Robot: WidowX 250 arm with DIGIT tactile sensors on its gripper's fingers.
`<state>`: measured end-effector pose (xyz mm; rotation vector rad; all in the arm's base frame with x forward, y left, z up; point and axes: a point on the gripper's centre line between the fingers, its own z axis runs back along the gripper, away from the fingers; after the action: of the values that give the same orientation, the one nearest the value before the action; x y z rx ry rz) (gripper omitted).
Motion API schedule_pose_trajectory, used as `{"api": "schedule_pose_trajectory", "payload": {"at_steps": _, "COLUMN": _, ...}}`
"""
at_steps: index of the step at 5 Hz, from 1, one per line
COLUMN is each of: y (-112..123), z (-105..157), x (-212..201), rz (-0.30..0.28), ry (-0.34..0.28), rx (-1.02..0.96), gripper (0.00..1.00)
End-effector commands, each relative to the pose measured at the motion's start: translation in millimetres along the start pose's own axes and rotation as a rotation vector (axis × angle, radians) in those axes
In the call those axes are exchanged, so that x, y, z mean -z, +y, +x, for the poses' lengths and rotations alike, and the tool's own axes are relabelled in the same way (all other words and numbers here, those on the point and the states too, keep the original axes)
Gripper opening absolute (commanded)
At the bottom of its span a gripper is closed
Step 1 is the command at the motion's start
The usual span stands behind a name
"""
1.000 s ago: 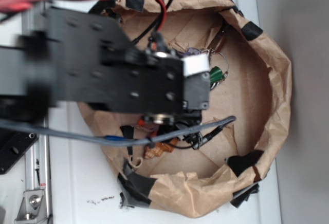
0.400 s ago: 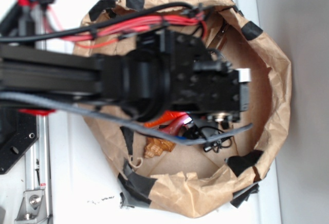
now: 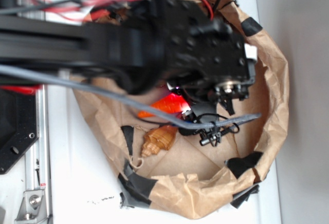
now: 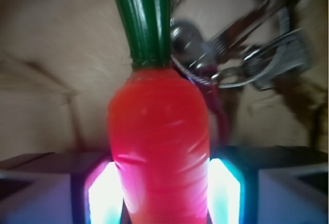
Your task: Grab the carrot.
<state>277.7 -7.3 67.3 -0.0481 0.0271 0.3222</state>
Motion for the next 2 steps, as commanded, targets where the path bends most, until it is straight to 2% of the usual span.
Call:
{"api": "schedule_pose_trajectory", "payload": {"at_steps": 1, "y": 6, "z": -9, "x": -103, "rz": -0.024, "ry": -0.149, "rx": 0.163, "gripper": 0.0}}
{"api": "schedule_pose_trajectory", "payload": {"at_steps": 2, "y": 11, "z": -16, "x": -140, "rz": 0.027, "ry": -0.172, "rx": 0.202, "gripper": 0.0}}
